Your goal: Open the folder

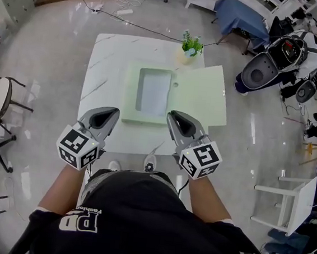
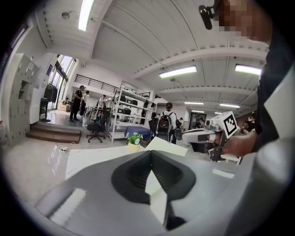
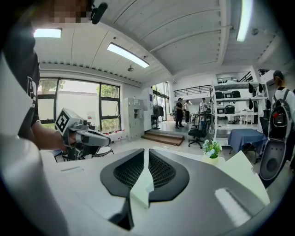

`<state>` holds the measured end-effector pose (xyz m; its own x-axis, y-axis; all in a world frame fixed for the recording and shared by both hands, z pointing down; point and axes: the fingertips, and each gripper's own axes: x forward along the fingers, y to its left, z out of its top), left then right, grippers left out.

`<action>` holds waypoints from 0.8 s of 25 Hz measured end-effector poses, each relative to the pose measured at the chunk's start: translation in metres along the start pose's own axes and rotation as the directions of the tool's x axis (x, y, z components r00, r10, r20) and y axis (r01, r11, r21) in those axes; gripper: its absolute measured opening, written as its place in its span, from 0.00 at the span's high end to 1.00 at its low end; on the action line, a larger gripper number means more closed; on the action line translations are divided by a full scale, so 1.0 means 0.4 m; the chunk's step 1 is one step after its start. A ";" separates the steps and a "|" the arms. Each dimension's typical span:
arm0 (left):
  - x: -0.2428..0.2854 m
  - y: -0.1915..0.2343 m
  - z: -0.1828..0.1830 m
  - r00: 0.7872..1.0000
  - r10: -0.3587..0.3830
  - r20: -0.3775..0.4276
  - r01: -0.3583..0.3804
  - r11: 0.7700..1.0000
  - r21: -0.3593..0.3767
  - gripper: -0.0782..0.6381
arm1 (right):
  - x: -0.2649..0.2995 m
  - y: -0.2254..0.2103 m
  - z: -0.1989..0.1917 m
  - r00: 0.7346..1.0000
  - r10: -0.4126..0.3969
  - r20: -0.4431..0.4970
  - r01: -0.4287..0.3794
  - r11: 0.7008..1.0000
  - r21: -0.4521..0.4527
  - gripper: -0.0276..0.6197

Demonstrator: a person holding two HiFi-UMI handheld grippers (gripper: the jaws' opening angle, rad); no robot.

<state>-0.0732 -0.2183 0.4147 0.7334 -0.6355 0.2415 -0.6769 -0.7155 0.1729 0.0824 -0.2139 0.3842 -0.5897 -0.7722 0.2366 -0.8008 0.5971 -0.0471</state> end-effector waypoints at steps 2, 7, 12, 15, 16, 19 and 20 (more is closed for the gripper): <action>-0.003 -0.004 0.008 1.000 -0.003 0.004 0.003 1.000 0.012 0.82 | 0.003 0.019 0.011 0.999 0.028 0.018 -0.028 1.000 0.014 0.93; -0.005 -0.018 0.024 1.000 -0.019 0.014 0.018 0.999 0.035 0.82 | 0.005 0.047 0.031 0.996 0.066 0.053 -0.068 0.997 0.043 0.96; -0.001 -0.028 0.041 0.999 -0.030 0.018 0.029 0.998 0.052 0.82 | 0.005 0.053 0.036 0.995 0.083 0.049 -0.086 0.995 0.052 0.96; 0.000 -0.029 0.043 0.999 -0.032 0.018 0.031 0.998 0.056 0.82 | 0.007 0.053 0.023 0.996 0.087 0.030 -0.089 0.995 0.054 0.96; 0.001 -0.028 0.042 0.999 -0.032 0.016 0.031 0.998 0.058 0.82 | 0.008 0.052 0.017 0.996 0.088 0.023 -0.089 0.994 0.056 0.96; 0.004 -0.026 0.042 1.000 -0.030 0.009 0.030 0.998 0.060 0.82 | 0.011 0.047 0.005 0.996 0.089 0.009 -0.090 0.993 0.078 0.96; 0.004 -0.027 0.043 1.000 -0.030 0.007 0.030 0.998 0.060 0.82 | 0.010 0.046 0.005 0.996 0.091 0.009 -0.091 0.992 0.086 0.96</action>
<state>-0.0635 -0.2167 0.3969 0.7540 -0.6157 0.2290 -0.6498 -0.7503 0.1221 0.0653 -0.2064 0.3824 -0.6607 -0.7169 0.2224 -0.7499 0.6439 -0.1520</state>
